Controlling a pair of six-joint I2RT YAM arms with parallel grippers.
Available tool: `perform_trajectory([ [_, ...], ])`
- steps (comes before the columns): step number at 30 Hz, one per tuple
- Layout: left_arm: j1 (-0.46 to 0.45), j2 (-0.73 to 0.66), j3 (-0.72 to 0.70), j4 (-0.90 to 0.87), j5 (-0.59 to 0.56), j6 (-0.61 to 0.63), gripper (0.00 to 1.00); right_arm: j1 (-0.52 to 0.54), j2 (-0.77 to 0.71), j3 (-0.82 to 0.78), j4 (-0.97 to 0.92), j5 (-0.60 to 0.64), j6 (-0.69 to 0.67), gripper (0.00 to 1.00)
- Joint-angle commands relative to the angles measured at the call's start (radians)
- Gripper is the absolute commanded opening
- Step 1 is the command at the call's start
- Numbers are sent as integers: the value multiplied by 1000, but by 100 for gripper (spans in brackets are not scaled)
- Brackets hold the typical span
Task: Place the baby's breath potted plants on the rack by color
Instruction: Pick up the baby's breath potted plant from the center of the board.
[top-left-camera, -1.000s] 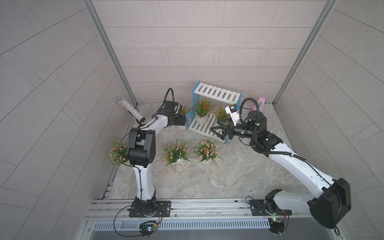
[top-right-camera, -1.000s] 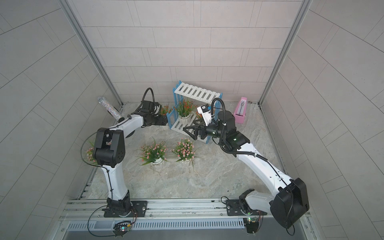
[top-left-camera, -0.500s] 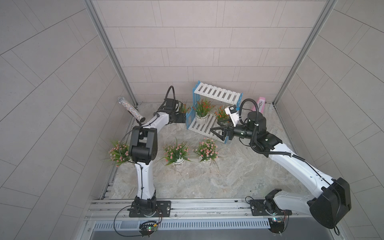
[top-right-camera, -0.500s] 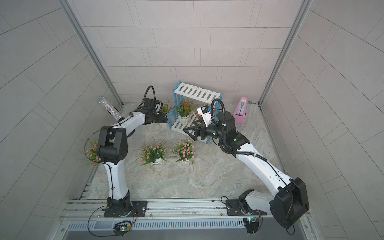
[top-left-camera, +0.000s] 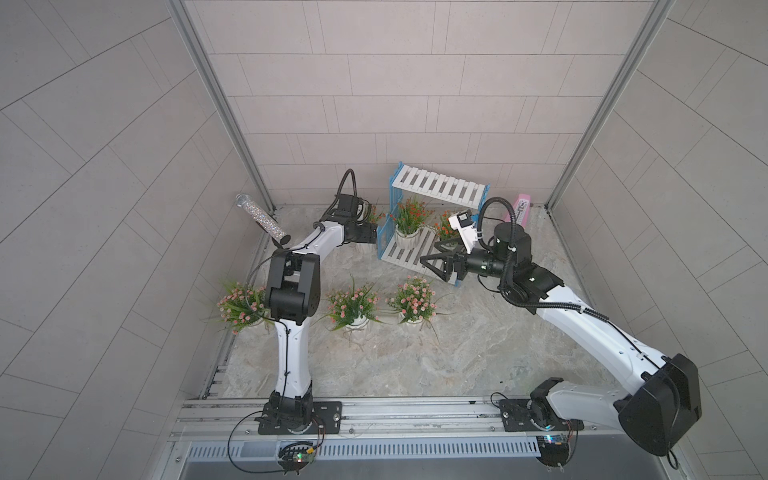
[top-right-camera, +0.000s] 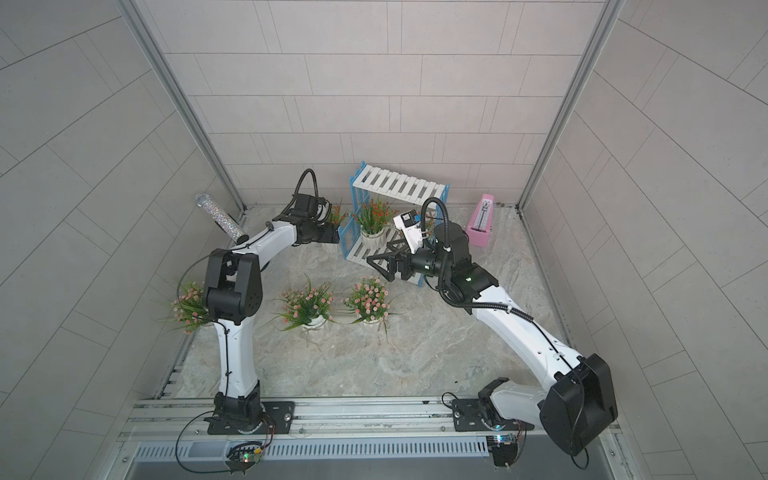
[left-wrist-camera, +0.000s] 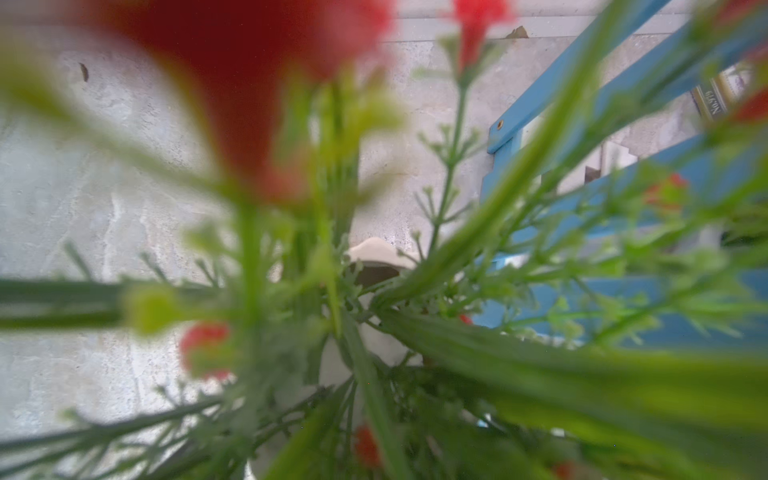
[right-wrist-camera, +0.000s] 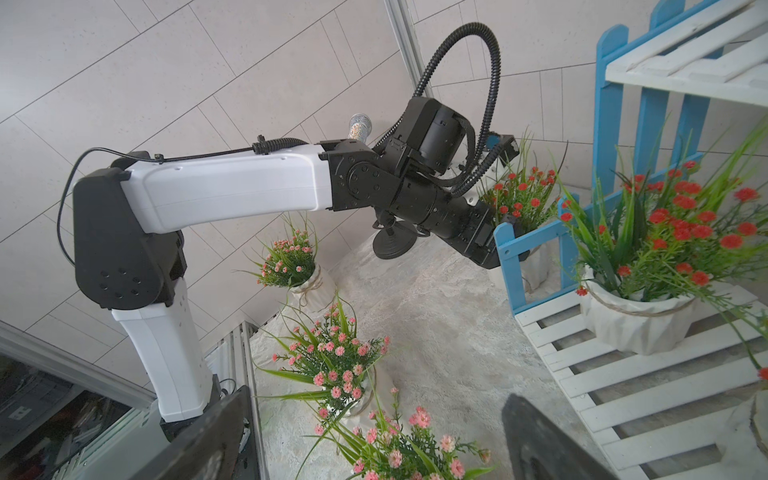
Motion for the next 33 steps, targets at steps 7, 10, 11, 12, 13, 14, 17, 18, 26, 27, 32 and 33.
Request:
perform_trajectory([
  [7,-16,35,20,17,-18,-7,93,2,10,-30,48,1,-15,99],
  [10,-15,33,10,51,-28,-28,92,3,11,-41,59,5,-13,99],
  [11,-15,35,11,60,-32,-34,92,2,11,-45,63,6,-13,99],
  [12,-16,35,9,74,-37,-39,92,2,10,-47,64,6,-12,99],
  [13,-15,36,7,84,-44,-44,92,2,11,-50,66,6,-12,99],
  [14,-15,37,5,97,-52,-48,92,2,11,-53,72,7,-12,99],
  [17,-17,45,21,108,-67,-54,92,2,8,-59,70,12,-13,99],
  [18,-17,50,28,108,-71,-53,92,2,8,-60,68,14,-16,99],
  [26,-22,96,97,59,-77,-22,92,2,13,-63,67,20,-23,99],
  [27,-23,99,101,55,-83,-14,90,2,14,-64,69,21,-23,99],
  [32,-27,83,85,59,-99,1,85,2,22,-66,77,23,-17,99],
  [33,-27,76,77,65,-105,2,84,2,23,-67,81,22,-15,99],
])
